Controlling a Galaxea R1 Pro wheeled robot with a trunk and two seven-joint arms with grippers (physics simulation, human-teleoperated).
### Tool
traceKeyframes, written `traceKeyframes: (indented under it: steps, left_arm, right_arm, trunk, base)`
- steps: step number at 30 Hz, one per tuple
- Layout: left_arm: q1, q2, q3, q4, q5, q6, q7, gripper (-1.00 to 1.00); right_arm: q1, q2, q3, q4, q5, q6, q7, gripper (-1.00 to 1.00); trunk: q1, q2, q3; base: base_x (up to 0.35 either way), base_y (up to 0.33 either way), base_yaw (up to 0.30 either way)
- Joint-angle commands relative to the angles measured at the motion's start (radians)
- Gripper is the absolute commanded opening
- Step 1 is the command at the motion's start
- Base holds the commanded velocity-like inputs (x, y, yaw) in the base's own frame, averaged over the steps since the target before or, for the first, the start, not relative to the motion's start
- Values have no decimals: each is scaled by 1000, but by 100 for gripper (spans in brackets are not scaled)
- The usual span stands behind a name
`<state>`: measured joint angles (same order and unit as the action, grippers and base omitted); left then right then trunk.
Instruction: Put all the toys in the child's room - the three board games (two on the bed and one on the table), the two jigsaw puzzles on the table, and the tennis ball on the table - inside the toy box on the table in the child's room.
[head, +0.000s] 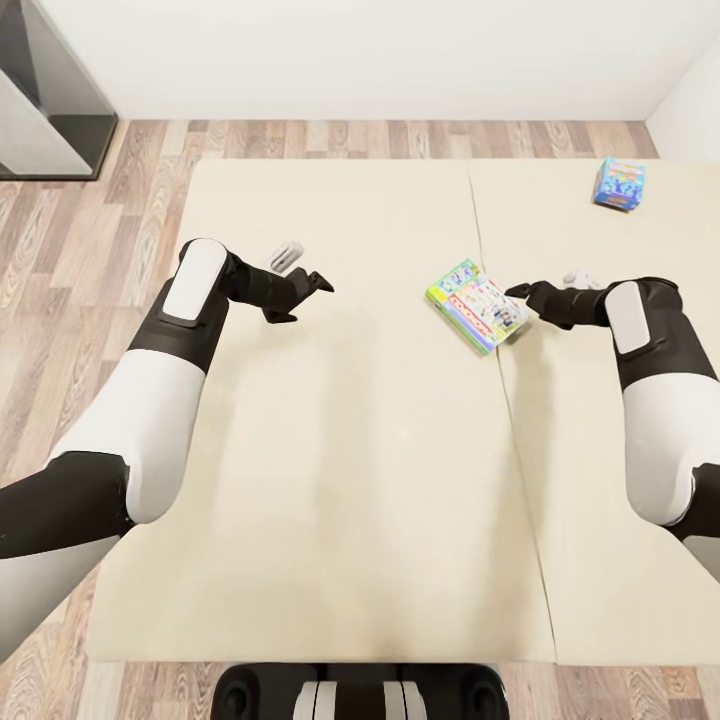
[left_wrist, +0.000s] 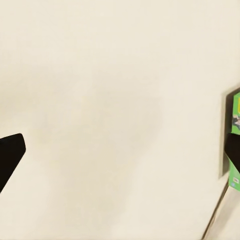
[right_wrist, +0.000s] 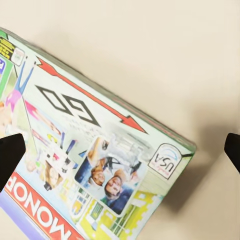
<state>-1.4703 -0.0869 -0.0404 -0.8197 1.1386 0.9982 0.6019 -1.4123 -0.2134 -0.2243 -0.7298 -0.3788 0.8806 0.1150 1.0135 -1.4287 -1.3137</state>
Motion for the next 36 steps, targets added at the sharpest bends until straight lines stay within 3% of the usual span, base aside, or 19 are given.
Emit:
traceKeyframes:
  steps: [1,14,36]
  left_arm:
    - [-1,0,-1,-1,10,0,10,100]
    - [0,-9,-1,-1,10,0,9,100]
    - [5,-13,-1,-1,10,0,6,100]
  right_arm:
    - [-2,0,-4,0,10,5,10,100]
    - [-16,-9,-4,-8,11,3,11,100]
    - [-34,-11,-7,-6,9,1,13,100]
  trunk:
    - [0,0,-2]
    - [0,0,-15]
    - [0,0,-18]
  base:
    - [0,0,0]
    - [0,0,0]
    - [0,0,0]
